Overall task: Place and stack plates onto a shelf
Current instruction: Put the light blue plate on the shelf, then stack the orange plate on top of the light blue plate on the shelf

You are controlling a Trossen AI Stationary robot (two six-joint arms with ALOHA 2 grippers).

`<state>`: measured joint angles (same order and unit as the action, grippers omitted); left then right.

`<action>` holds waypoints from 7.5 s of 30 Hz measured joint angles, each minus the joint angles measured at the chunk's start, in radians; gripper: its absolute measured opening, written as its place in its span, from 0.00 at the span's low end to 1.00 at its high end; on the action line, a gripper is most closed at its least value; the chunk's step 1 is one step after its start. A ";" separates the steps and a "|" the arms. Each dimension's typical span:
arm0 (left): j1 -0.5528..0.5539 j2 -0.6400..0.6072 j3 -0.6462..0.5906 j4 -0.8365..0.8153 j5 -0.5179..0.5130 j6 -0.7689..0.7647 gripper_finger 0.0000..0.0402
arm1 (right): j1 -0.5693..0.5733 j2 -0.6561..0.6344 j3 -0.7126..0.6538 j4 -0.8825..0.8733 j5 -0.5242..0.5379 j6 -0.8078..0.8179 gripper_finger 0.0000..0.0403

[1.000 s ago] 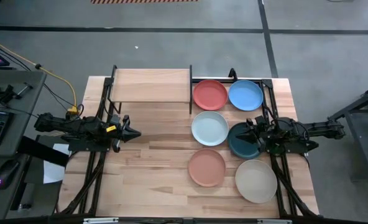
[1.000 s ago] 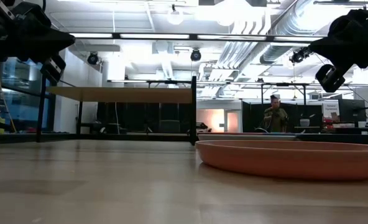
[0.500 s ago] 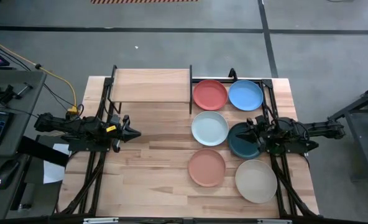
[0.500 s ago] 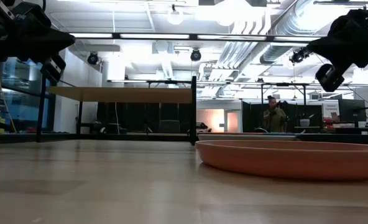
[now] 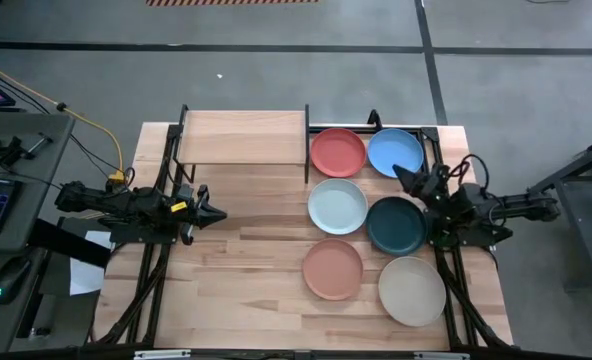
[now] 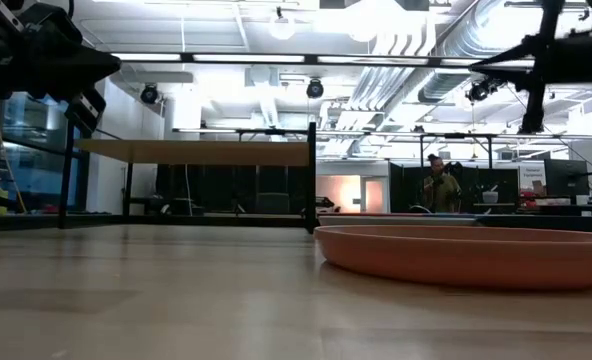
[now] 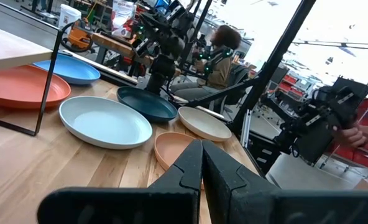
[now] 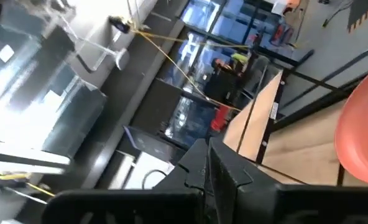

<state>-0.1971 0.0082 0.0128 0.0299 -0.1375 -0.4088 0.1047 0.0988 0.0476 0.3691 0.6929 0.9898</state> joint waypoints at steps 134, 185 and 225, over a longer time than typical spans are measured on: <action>0.000 0.000 0.000 0.000 0.000 0.000 0.00 | -0.887 1.079 0.381 -0.842 -0.230 0.741 0.02; 0.000 0.000 0.000 0.000 0.000 0.000 0.00 | -0.588 1.756 1.571 -0.706 -0.656 -0.264 0.00; 0.000 0.000 0.000 0.000 0.000 0.000 0.00 | -0.641 1.756 1.571 -0.793 -0.616 -0.449 0.28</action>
<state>-0.1972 0.0078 0.0126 0.0296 -0.1371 -0.4088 -0.5364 1.8546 1.6184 -0.4239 0.0767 0.5409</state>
